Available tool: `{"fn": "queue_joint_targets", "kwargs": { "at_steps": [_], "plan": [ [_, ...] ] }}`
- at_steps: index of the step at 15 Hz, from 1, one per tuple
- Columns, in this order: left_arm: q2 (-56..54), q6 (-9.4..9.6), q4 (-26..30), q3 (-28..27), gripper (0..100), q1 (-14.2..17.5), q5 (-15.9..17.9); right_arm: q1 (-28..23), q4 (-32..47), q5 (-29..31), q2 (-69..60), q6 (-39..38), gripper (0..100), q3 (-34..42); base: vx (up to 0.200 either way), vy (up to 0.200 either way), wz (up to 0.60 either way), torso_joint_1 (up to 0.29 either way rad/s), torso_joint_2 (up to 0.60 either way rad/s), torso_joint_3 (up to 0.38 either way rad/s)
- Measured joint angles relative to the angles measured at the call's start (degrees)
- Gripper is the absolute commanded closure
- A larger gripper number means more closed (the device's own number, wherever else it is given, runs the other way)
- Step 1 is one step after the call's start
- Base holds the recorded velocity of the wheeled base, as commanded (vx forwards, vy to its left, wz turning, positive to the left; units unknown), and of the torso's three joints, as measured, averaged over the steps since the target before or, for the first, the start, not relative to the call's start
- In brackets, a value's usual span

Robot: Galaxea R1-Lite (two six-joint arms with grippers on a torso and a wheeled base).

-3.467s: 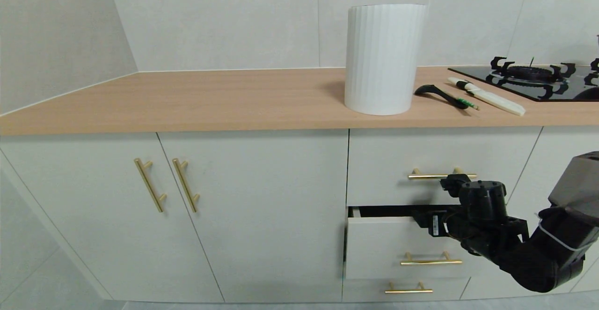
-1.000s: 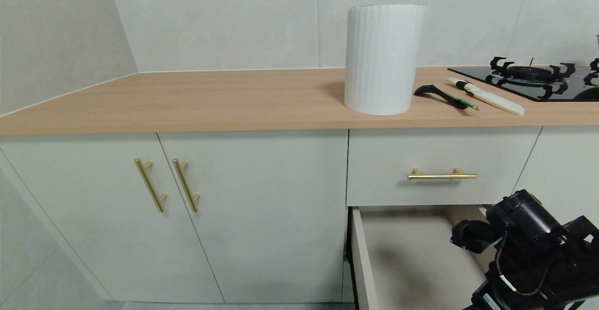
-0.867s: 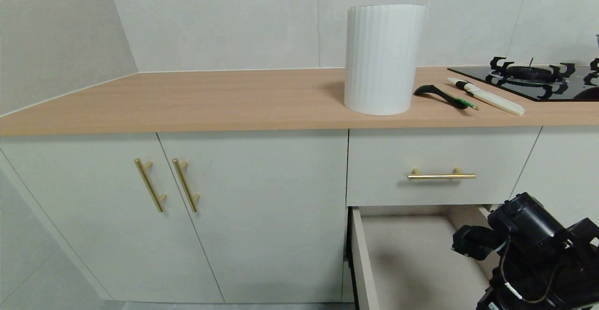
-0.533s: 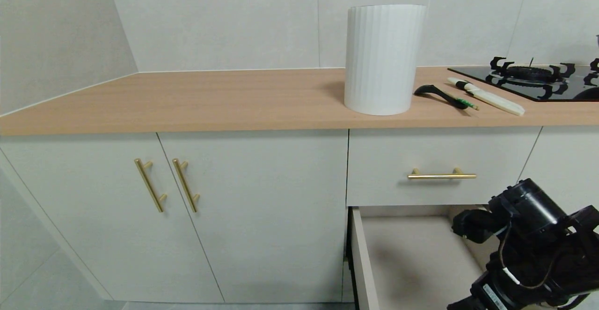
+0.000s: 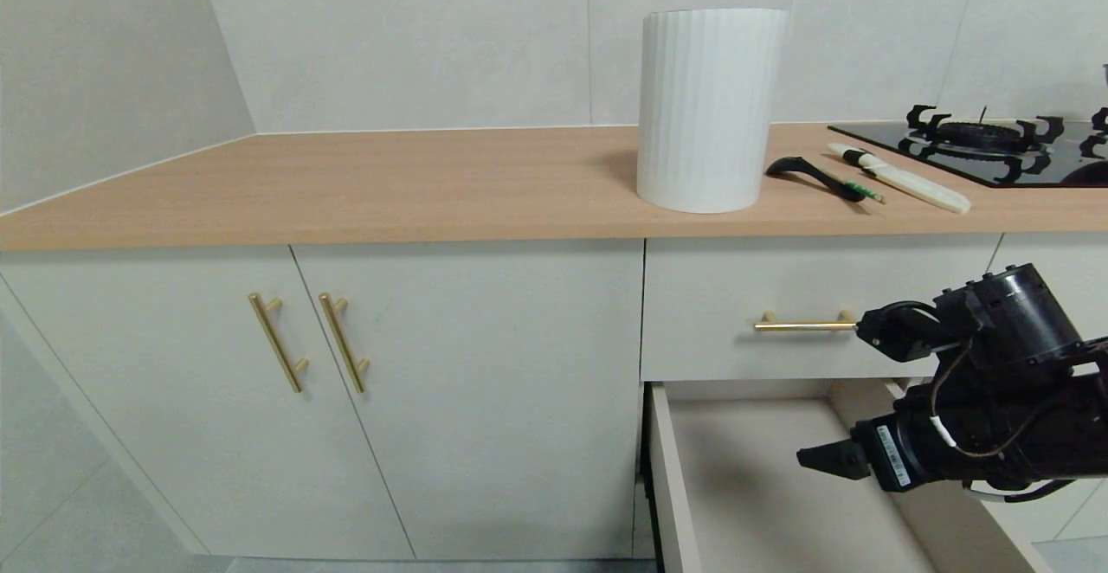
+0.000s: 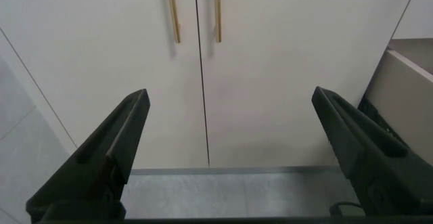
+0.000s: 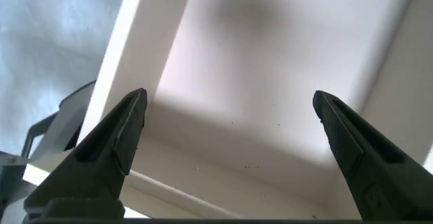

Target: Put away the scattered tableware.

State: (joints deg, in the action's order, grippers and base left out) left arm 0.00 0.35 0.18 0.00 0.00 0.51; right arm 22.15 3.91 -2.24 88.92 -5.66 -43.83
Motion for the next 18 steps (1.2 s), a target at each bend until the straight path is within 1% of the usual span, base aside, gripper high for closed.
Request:
{"fn": "queue_joint_targets", "kwargs": {
  "at_steps": [3,7,16,18],
  "plan": [
    [0.0,-0.02,0.0,0.0,0,0.0,0.02,-0.85,-1.54,0.06,-0.37,0.02,0,0.37,0.0,0.0,0.0,0.0,0.0,0.0],
    [0.0,-0.02,0.0,0.0,0,0.0,0.02,-1.16,-1.95,0.11,-0.46,0.02,0,0.41,0.0,0.0,0.0,0.072,-0.22,-0.236],
    [0.0,0.0,0.0,0.0,0,0.0,0.02,-1.32,-1.82,0.09,-0.69,0.13,0,0.56,0.0,0.0,0.0,0.152,-0.48,-0.3],
    [0.0,-0.02,-0.02,0.0,0,0.0,0.02,-1.34,-1.91,0.11,-1.1,0.38,0,0.74,0.0,0.0,0.0,0.129,-0.32,-0.183]
  ]
}}
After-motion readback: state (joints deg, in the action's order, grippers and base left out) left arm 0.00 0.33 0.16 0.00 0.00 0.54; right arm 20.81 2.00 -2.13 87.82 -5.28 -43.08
